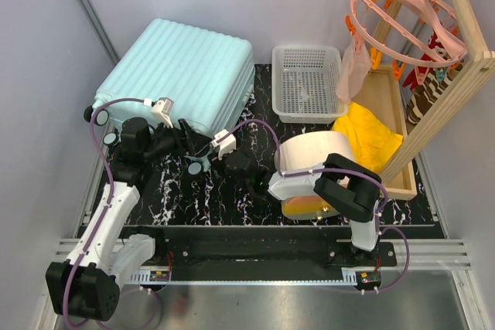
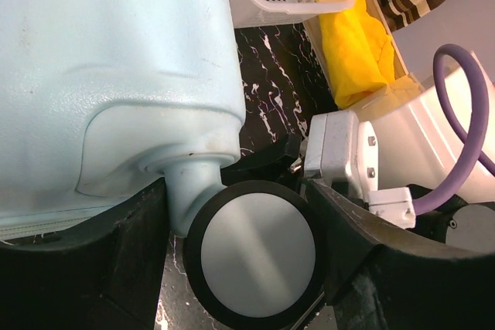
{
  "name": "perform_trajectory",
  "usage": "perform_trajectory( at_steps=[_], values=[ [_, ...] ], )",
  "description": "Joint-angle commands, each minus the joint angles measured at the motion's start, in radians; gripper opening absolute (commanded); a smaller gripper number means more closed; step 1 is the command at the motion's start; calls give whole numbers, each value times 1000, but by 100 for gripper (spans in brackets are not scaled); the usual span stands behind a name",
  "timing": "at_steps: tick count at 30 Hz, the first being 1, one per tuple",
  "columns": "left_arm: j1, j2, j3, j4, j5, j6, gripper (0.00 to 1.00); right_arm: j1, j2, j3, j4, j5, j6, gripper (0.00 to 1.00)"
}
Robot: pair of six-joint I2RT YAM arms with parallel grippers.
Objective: Open, take out, and arrange the luggage
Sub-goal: Unzip the luggage at the center of the board.
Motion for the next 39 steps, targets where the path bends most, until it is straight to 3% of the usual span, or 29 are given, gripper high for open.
perform_trajectory(
  at_steps=[1, 12, 14, 17, 23, 26, 39],
  values=[
    [-3, -42, 38, 338, 91, 32, 0, -37, 10, 25, 137, -23, -60, 52],
    [-4, -34, 30, 352, 108, 20, 0, -82, 40, 17, 219, -124, -109, 45],
    [-4, -34, 30, 357, 114, 17, 0, -86, 43, 14, 232, -130, -146, 32],
    [-3, -28, 30, 363, 134, 12, 0, -91, 52, 12, 249, -146, -182, 22],
    [-1, -30, 27, 368, 143, 11, 0, -102, 69, -1, 295, -143, -224, 13],
    [-3, -30, 27, 368, 142, 9, 0, -102, 57, -18, 323, -167, -230, 1],
    [-1, -14, 22, 377, 146, -6, 0, -7, 49, -26, 390, -308, -144, 0]
  ],
)
